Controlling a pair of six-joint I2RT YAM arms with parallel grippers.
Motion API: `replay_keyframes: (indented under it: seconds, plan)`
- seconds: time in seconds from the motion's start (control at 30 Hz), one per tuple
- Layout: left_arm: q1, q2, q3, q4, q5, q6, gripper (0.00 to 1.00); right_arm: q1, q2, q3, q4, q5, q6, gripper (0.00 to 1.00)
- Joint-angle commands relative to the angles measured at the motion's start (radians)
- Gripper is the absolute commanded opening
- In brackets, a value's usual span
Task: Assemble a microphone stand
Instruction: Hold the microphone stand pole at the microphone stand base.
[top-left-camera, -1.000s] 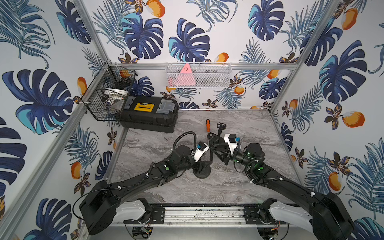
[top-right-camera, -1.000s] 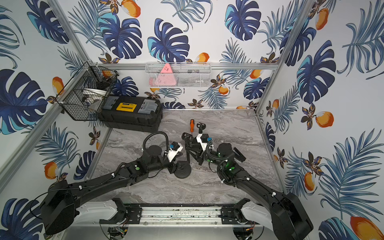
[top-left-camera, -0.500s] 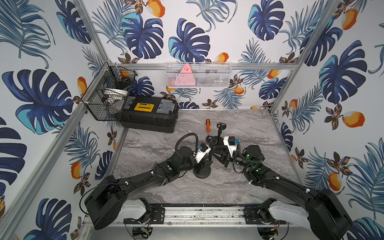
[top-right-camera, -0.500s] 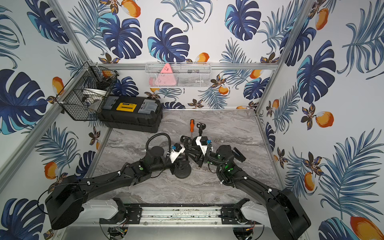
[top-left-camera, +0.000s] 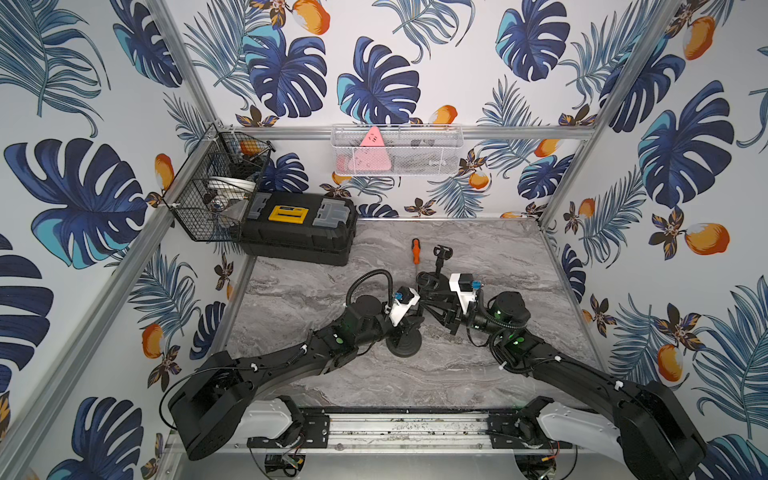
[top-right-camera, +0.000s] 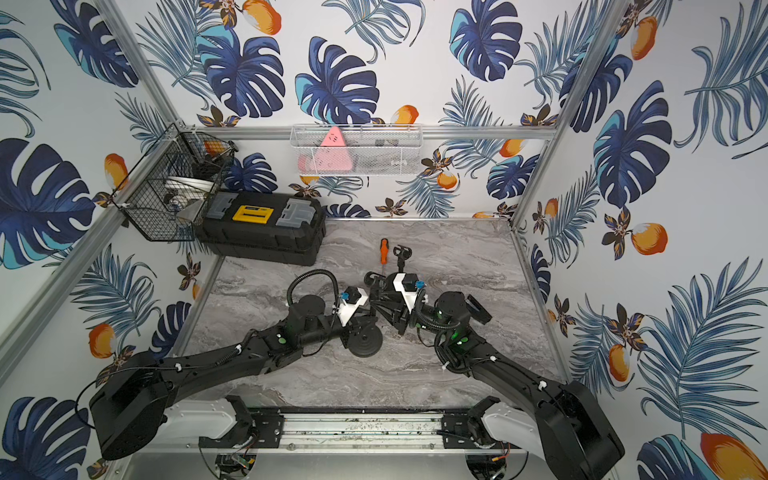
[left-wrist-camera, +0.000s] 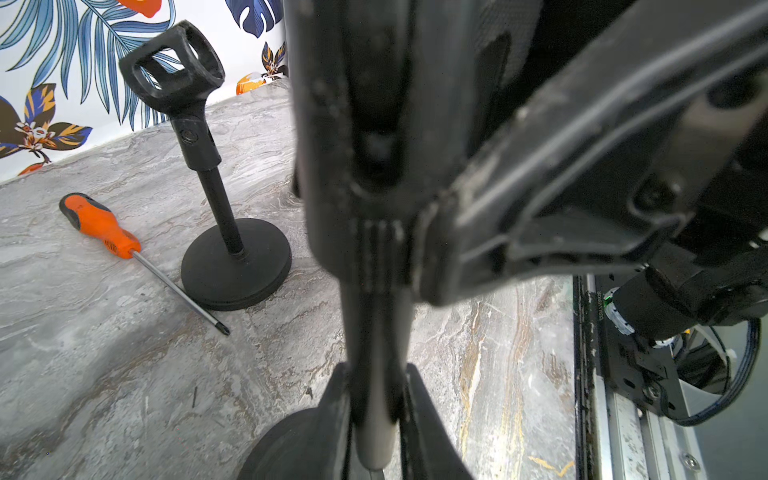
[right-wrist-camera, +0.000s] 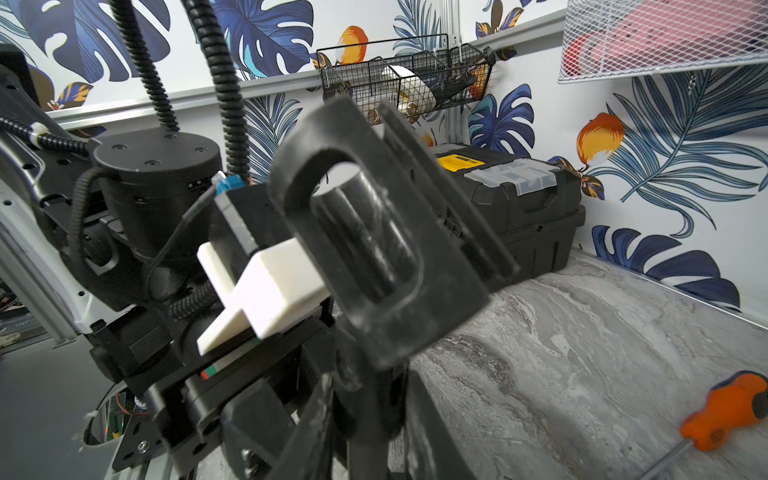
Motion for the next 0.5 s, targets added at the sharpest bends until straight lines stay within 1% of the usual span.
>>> replay_keyframes:
  seconds: [0.0,0.03,0.07,0.1,0.17,0.27,0.37,0.47]
  plan:
    - [0.002,0.009,0.001,0.059,-0.046,-0.001,0.12,0.001,-0.031,0.026,-0.081,0.039,-0.014,0.43]
    - [0.002,0.011,0.008,0.047,-0.046,-0.004,0.11,0.001,-0.042,0.038,-0.125,0.059,-0.012,0.51]
    - [0.002,0.015,0.014,0.038,-0.046,-0.007,0.11,0.001,-0.05,0.051,-0.172,0.078,-0.011,0.57]
    - [0.002,0.016,0.016,0.033,-0.05,-0.011,0.11,0.001,-0.06,0.066,-0.231,0.107,-0.009,0.61]
    - [0.002,0.011,0.007,0.05,-0.059,-0.016,0.11,0.0,-0.075,0.085,-0.308,0.132,-0.02,0.63]
    - [0.001,-0.004,-0.009,0.068,-0.066,-0.012,0.1,-0.002,-0.094,0.074,-0.327,0.116,-0.035,0.65]
    - [0.002,-0.022,-0.025,0.087,-0.045,-0.006,0.09,-0.002,-0.105,0.077,-0.35,0.115,-0.037,0.65]
    - [0.002,-0.022,-0.028,0.088,-0.044,0.0,0.08,-0.008,-0.098,0.12,-0.434,0.108,-0.041,0.68]
